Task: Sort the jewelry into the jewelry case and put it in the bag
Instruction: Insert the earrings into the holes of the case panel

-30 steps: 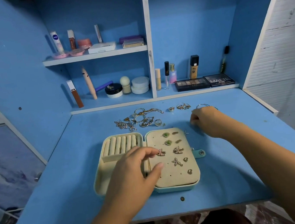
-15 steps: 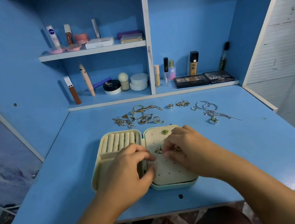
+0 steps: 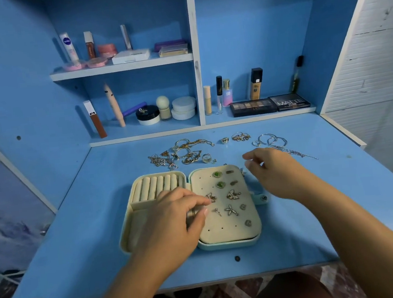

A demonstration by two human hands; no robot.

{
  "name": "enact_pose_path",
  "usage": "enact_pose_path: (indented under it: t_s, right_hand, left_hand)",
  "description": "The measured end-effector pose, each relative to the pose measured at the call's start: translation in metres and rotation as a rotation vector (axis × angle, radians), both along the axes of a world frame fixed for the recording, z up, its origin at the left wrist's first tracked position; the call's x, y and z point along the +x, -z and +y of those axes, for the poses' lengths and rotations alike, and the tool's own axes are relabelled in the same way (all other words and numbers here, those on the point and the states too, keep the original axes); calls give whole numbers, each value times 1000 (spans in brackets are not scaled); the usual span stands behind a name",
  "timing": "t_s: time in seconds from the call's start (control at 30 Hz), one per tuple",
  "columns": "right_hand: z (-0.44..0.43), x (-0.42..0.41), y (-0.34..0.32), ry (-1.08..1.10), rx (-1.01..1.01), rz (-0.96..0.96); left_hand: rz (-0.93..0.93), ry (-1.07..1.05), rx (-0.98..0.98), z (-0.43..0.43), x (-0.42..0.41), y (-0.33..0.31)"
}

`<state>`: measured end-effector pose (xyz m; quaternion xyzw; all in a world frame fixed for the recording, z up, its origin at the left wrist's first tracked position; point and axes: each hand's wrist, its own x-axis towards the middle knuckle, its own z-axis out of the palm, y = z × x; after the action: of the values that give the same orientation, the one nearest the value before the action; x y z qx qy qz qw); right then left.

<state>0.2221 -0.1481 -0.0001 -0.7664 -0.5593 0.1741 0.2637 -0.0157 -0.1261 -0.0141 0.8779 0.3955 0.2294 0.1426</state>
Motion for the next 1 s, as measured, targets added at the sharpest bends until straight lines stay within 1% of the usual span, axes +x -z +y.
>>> enact_pose_path:
  t_s: [0.13, 0.23, 0.33, 0.47, 0.6, 0.73, 0.87, 1.0]
  right_hand:
    - [10, -2, 3, -46, -56, 52]
    - [15, -6, 5, -53, -51, 89]
    - [18, -9, 6, -39, -40, 114]
    - [21, -12, 6, -22, -41, 132]
    - [24, -15, 3, 1, -50, 150]
    - [27, -16, -3, 14, -60, 207]
    - [25, -19, -15, 59, 6, 346]
    - [10, -26, -15, 47, 60, 577]
  left_hand:
    - [52, 55, 14, 1, 6, -4]
    - [143, 90, 33, 5, 12, -9]
    - [185, 135, 60, 11, 18, -13]
    - [167, 185, 142, 15, 19, -11]
    - [168, 201, 104, 14, 20, -5]
    - [84, 141, 61, 13, 16, -5]
    - [8, 68, 31, 9, 6, -5]
    - [-28, 15, 63, 4, -5, -7]
